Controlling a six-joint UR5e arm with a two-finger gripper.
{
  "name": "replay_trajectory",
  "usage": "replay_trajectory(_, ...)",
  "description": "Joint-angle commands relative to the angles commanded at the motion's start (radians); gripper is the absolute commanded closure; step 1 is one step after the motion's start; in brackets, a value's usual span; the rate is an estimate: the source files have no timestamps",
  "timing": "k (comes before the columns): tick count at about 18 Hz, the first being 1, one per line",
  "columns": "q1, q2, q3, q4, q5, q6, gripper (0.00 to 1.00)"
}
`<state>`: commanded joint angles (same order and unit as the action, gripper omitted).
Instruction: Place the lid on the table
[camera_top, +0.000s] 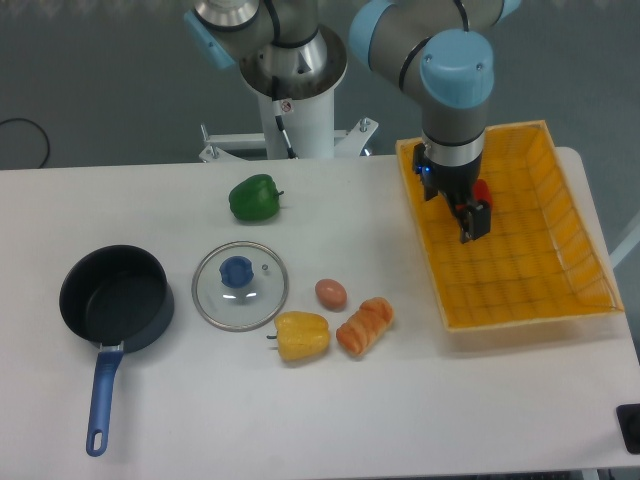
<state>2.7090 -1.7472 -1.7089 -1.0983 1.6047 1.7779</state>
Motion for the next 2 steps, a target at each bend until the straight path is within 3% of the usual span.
replay_trajectory(2,-0.006,-0.011,0.000,0.000,-0.015,0.000,0.00)
